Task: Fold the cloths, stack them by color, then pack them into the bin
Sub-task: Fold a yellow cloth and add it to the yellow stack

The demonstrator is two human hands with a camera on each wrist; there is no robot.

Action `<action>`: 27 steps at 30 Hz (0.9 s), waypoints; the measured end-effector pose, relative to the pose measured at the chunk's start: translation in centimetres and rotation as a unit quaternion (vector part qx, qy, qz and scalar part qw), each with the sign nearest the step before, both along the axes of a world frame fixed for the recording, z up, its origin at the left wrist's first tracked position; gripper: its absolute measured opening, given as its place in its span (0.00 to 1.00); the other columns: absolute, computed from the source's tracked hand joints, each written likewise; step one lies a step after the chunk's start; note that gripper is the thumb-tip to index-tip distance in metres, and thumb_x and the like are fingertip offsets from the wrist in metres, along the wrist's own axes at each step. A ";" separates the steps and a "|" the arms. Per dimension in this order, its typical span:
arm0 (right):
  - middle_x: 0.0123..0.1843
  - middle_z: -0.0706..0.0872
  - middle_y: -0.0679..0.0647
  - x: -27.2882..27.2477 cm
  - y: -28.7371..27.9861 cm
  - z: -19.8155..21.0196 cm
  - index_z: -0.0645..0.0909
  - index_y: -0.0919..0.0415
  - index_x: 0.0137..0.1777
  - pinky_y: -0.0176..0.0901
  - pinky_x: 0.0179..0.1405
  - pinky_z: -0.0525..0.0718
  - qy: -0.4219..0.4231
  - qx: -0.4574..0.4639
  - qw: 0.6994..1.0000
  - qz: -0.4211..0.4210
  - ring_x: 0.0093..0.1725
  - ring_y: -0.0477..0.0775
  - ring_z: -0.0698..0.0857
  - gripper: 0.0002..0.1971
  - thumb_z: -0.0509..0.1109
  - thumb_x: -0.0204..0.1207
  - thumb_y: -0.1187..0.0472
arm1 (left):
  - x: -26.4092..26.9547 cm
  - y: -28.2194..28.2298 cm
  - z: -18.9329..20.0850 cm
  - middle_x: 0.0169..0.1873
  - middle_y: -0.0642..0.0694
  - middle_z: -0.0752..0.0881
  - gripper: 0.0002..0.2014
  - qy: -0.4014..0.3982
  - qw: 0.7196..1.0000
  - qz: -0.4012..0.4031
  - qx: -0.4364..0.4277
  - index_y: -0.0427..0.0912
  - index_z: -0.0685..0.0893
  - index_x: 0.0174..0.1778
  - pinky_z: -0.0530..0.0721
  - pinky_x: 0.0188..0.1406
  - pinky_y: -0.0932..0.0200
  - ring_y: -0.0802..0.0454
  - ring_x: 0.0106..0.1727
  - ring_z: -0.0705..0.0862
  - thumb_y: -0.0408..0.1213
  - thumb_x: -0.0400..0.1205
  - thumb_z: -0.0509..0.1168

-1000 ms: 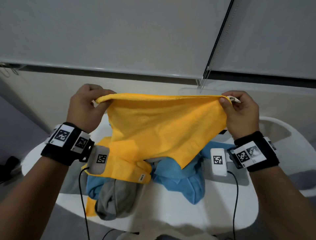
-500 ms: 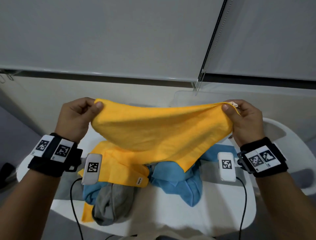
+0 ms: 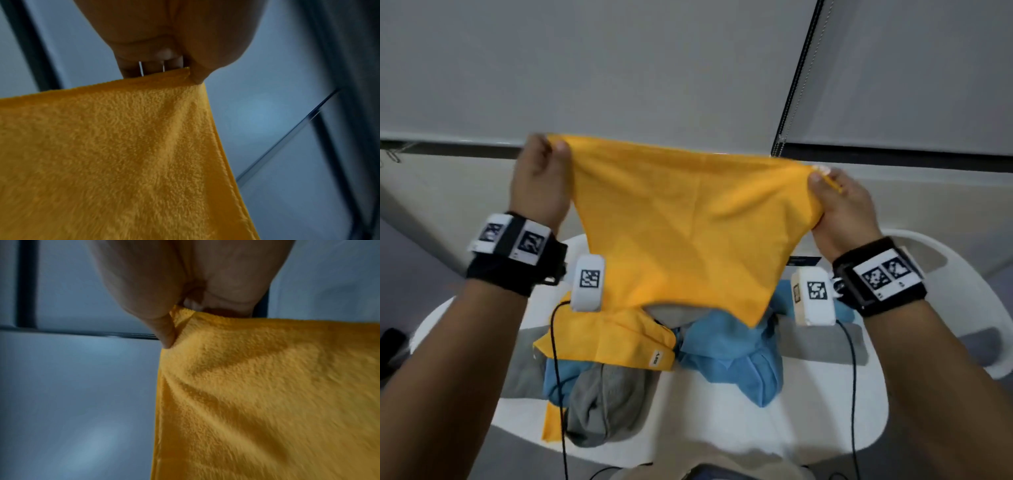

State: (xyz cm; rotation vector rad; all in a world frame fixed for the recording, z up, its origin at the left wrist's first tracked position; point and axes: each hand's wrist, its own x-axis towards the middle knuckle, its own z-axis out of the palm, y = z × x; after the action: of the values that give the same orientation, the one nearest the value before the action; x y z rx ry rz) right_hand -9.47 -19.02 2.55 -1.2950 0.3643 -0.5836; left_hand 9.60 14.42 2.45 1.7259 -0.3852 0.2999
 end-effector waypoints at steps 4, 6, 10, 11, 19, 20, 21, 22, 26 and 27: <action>0.59 0.84 0.67 -1.3 -0.3 3.0 0.79 0.66 0.61 0.59 0.56 0.85 -0.107 0.008 0.993 0.050 0.58 0.63 0.84 0.17 0.71 0.79 0.56 | -1.9 1.3 4.6 0.36 0.38 0.74 0.08 -0.072 0.987 -0.049 -0.134 0.53 0.79 0.42 0.72 0.34 0.46 0.43 0.39 0.73 0.47 0.86 0.60; 0.57 0.86 0.65 -2.5 -0.1 1.8 0.83 0.63 0.58 0.56 0.55 0.87 -0.079 -0.004 0.994 0.078 0.57 0.61 0.85 0.20 0.76 0.72 0.50 | -3.3 2.3 3.4 0.40 0.38 0.77 0.06 -0.062 0.985 -0.087 -0.139 0.52 0.79 0.45 0.77 0.41 0.44 0.42 0.44 0.75 0.47 0.86 0.61; 0.47 0.93 0.53 -5.1 0.3 -6.3 0.92 0.52 0.44 0.49 0.45 0.90 0.069 -0.012 0.991 0.118 0.48 0.52 0.91 0.22 0.84 0.54 0.39 | -6.4 4.8 -6.2 0.39 0.40 0.79 0.11 0.039 0.994 -0.099 -0.018 0.52 0.80 0.46 0.77 0.45 0.46 0.47 0.44 0.76 0.55 0.82 0.61; 0.49 0.92 0.56 -5.8 0.3 -8.7 0.92 0.54 0.46 0.54 0.50 0.89 0.116 -0.024 0.984 0.131 0.50 0.54 0.90 0.26 0.85 0.54 0.37 | -7.1 5.4 -8.9 0.37 0.41 0.77 0.14 0.072 0.993 -0.095 0.028 0.53 0.80 0.45 0.76 0.43 0.47 0.49 0.41 0.75 0.59 0.80 0.61; 0.45 0.91 0.60 -12.2 3.0 -20.8 0.86 0.61 0.58 0.45 0.35 0.86 0.358 0.027 0.896 0.260 0.41 0.54 0.90 0.26 0.76 0.69 0.41 | -12.6 9.7 -22.8 0.31 0.44 0.73 0.12 0.307 0.916 -0.088 0.242 0.47 0.77 0.39 0.68 0.36 0.52 0.47 0.37 0.72 0.50 0.84 0.63; 0.42 0.90 0.59 -12.8 3.0 -21.4 0.86 0.60 0.58 0.45 0.34 0.85 0.375 0.022 0.886 0.272 0.38 0.53 0.89 0.20 0.71 0.75 0.46 | -13.0 10.3 -23.1 0.31 0.44 0.72 0.13 0.328 0.908 -0.095 0.244 0.45 0.77 0.39 0.68 0.36 0.52 0.47 0.37 0.72 0.48 0.85 0.62; 0.40 0.89 0.58 -13.3 2.8 -22.0 0.86 0.60 0.58 0.46 0.35 0.85 0.395 0.012 0.873 0.286 0.37 0.52 0.89 0.19 0.68 0.76 0.47 | -13.4 10.8 -23.3 0.30 0.46 0.70 0.14 0.347 0.901 -0.106 0.239 0.44 0.77 0.39 0.67 0.35 0.52 0.47 0.35 0.71 0.49 0.85 0.61; 0.40 0.89 0.58 -13.8 2.6 -22.6 0.86 0.60 0.58 0.48 0.37 0.87 0.414 0.005 0.859 0.303 0.37 0.53 0.88 0.20 0.68 0.75 0.46 | -13.8 11.3 -23.3 0.28 0.48 0.68 0.15 0.361 0.896 -0.119 0.231 0.45 0.76 0.38 0.66 0.33 0.52 0.48 0.32 0.69 0.52 0.83 0.62; 0.38 0.89 0.55 -14.9 2.1 -24.3 0.87 0.55 0.52 0.46 0.44 0.88 0.442 -0.031 0.827 0.347 0.39 0.51 0.88 0.34 0.76 0.58 0.27 | -14.2 12.8 -24.2 0.31 0.44 0.71 0.13 0.404 0.880 -0.117 0.221 0.44 0.79 0.40 0.74 0.30 0.50 0.47 0.34 0.73 0.50 0.84 0.64; 0.39 0.89 0.55 -15.0 2.1 -24.6 0.87 0.55 0.52 0.46 0.44 0.88 0.445 -0.035 0.824 0.348 0.41 0.51 0.89 0.33 0.77 0.58 0.28 | -14.2 13.0 -24.4 0.33 0.42 0.72 0.11 0.420 0.874 -0.113 0.215 0.44 0.80 0.41 0.77 0.33 0.48 0.46 0.36 0.75 0.46 0.85 0.63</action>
State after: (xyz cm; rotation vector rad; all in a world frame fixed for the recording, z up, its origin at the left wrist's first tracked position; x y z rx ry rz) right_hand -24.44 -16.91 -22.00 -1.5915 0.5822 0.6840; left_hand -4.59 27.38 -21.96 2.0291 0.0043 -0.7555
